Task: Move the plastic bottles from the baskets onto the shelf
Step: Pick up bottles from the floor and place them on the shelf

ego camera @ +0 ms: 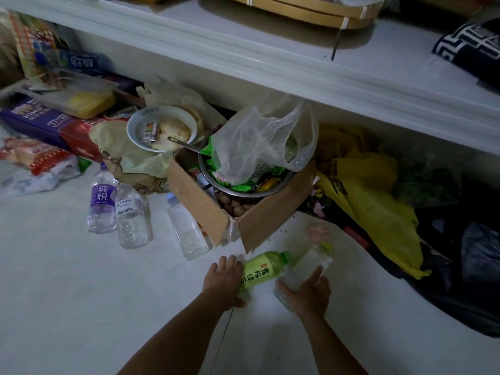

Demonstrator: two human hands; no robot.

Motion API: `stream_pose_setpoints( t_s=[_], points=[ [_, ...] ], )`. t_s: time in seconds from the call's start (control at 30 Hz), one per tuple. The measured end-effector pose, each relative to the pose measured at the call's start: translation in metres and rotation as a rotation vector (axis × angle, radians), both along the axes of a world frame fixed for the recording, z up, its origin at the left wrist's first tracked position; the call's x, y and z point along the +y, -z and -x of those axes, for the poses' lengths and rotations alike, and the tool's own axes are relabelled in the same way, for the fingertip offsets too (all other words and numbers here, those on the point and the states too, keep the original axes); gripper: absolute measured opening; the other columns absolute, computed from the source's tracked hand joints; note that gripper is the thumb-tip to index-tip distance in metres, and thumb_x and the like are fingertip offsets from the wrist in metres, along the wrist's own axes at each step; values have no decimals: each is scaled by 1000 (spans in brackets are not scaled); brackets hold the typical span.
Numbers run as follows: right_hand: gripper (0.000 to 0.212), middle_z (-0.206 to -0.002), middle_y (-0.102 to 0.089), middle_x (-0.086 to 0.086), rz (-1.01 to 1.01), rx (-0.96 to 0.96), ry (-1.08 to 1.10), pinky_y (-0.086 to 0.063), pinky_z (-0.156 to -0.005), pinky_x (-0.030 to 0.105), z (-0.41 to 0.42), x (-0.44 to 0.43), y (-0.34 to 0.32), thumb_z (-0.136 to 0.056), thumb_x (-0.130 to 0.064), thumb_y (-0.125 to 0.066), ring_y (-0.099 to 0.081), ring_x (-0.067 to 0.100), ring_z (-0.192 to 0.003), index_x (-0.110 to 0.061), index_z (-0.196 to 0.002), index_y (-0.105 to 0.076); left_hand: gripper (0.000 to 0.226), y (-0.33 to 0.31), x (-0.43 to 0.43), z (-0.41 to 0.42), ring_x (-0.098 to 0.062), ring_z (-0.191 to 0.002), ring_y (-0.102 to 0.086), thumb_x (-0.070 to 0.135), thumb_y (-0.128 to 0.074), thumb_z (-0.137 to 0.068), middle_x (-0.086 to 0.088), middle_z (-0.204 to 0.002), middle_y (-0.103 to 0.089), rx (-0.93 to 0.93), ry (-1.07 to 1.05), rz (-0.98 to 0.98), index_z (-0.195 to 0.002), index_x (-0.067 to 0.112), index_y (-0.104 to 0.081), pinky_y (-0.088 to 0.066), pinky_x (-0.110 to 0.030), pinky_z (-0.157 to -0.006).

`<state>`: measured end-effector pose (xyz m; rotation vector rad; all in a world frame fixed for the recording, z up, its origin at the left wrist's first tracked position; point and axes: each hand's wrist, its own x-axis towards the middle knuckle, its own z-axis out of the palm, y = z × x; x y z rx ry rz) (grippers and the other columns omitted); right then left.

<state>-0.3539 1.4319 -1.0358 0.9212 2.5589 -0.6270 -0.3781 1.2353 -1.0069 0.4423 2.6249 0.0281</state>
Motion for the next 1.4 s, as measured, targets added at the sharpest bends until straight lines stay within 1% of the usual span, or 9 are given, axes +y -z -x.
stream_pose_setpoints(
  t_s=[0.2,0.47,0.7,0.8,0.9,1.1,1.2,1.3,1.4],
  points=[
    [122,-148,-17,21,30,-54,138,-36,-107,40,10,-5,6,-71,-59,-71,-25,36,-133,-12,-151,9,58,2,11,2,-27,-125,-38,23,-63,-90,-12,-138,-42,-14,-103,71,-139,9,-35,-41,-34,-98],
    [119,-142,-19,20,121,-144,230,-42,-95,39,2,-2,2,-69,-31,-79,-25,37,-130,-21,-149,10,51,-1,18,3,-26,-124,-43,19,-63,-90,-11,-130,-52,-158,-257,41,-135,6,-42,-48,-34,-93],
    [127,-147,-10,19,55,-162,144,-41,-99,38,-2,-18,-4,-71,-42,-80,-24,34,-133,-17,-150,17,49,-4,13,-4,-21,-115,-57,24,-66,-88,-5,-126,-57,-344,-312,-6,-132,13,-50,-50,-29,-90],
    [112,-149,-12,19,-155,-121,54,-43,-101,36,-10,-26,-6,-80,-45,-69,-27,33,-132,-14,-151,11,53,-7,7,-7,-21,-112,-59,24,-68,-86,-5,-125,-58,-392,-327,-22,-134,12,-49,-51,-29,-89],
    [106,-152,-7,22,-173,-155,22,-41,-102,34,-13,-26,-11,-86,-43,-64,-20,34,-139,-12,-151,13,54,-8,2,-8,-21,-112,-60,23,-70,-85,-6,-124,-59,-410,-350,-46,-134,12,-50,-51,-29,-89],
    [120,-146,-19,23,20,-130,106,-43,-98,40,-21,-9,-15,-72,-36,-79,-24,37,-136,-14,-152,8,56,-6,6,-8,-20,-112,-59,24,-70,-84,-4,-124,-59,-393,-361,-68,-135,13,-48,-50,-28,-87],
    [123,-148,-31,22,311,-58,247,-46,-98,42,-25,14,-13,-63,-21,-88,-38,37,-132,-17,-154,-5,58,-3,10,-8,-20,-112,-59,23,-73,-82,-4,-124,-60,-397,-374,-74,-134,13,-49,-50,-27,-87],
    [109,-146,-45,13,605,-24,373,-50,-92,44,-36,37,-15,-61,1,-87,-50,34,-124,-13,-151,-28,59,0,13,-8,-20,-114,-58,23,-74,-81,-4,-125,-59,-399,-386,-80,-133,12,-49,-49,-28,-88],
    [90,-134,-57,10,695,-14,370,-50,-79,36,-41,52,-16,-65,15,-76,-56,31,-112,-15,-144,-45,58,3,14,-9,-20,-113,-58,22,-74,-81,-4,-124,-59,-403,-414,-92,-132,11,-49,-49,-27,-87]
  ],
)
